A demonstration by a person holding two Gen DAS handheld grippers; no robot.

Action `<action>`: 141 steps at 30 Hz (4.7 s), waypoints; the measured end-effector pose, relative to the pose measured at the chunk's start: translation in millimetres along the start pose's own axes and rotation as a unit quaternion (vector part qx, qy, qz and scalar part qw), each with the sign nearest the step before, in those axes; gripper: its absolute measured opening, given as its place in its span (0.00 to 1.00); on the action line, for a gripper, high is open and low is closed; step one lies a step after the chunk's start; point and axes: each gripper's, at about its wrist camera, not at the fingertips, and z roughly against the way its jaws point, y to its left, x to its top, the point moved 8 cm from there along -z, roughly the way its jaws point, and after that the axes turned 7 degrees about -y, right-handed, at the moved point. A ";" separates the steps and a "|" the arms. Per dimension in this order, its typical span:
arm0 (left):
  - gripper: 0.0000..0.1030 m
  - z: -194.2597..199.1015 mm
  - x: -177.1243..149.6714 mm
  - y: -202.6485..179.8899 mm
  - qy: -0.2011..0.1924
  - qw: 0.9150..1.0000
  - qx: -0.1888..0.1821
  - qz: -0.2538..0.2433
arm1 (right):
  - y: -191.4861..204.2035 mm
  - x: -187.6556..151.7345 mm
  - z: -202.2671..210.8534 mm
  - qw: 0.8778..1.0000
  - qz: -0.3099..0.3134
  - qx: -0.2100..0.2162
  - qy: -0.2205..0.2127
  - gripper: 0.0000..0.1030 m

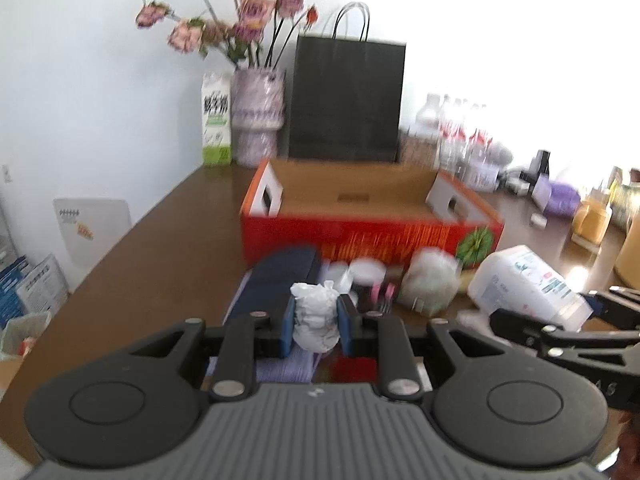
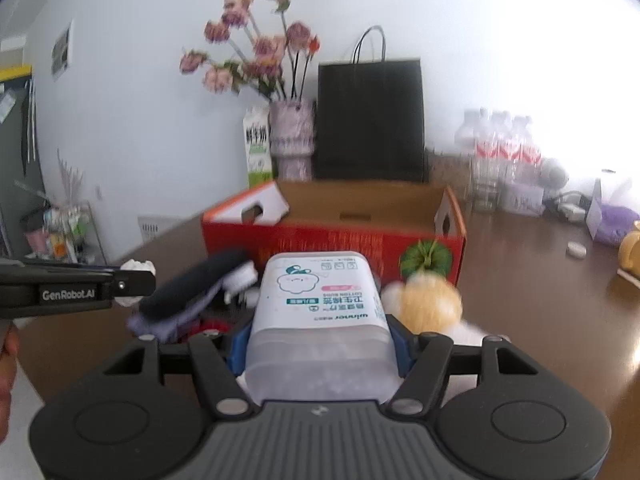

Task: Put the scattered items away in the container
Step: 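Carry both held items into the cardboard box and open both tools, then lift both tools out of the box back toward the table, then grasp the navy zip pouch with the left tool while the right tool grasps the plush hamster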

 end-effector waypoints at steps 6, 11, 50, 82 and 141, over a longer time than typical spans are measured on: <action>0.22 -29.7 55.6 -10.1 -0.041 0.999 -0.003 0.006 | -14.6 46.0 -33.3 0.999 0.010 -0.014 -0.033 0.63; 0.22 -81.6 90.6 -14.5 -0.031 0.999 -0.003 0.029 | -33.5 82.1 -84.1 0.998 0.025 -0.048 -0.035 0.63; 0.70 -266.3 54.8 -0.2 0.182 0.977 0.088 -0.064 | -74.2 41.4 -248.1 0.974 0.071 -0.079 0.200 0.87; 1.00 0.4 -14.2 22.9 -0.014 0.997 0.067 -0.043 | -14.6 -36.8 3.1 0.996 0.049 -0.035 0.067 1.00; 0.63 -125.8 -18.9 66.7 0.147 0.989 -0.018 0.029 | -68.6 -33.8 -57.1 0.992 0.044 -0.002 0.121 0.63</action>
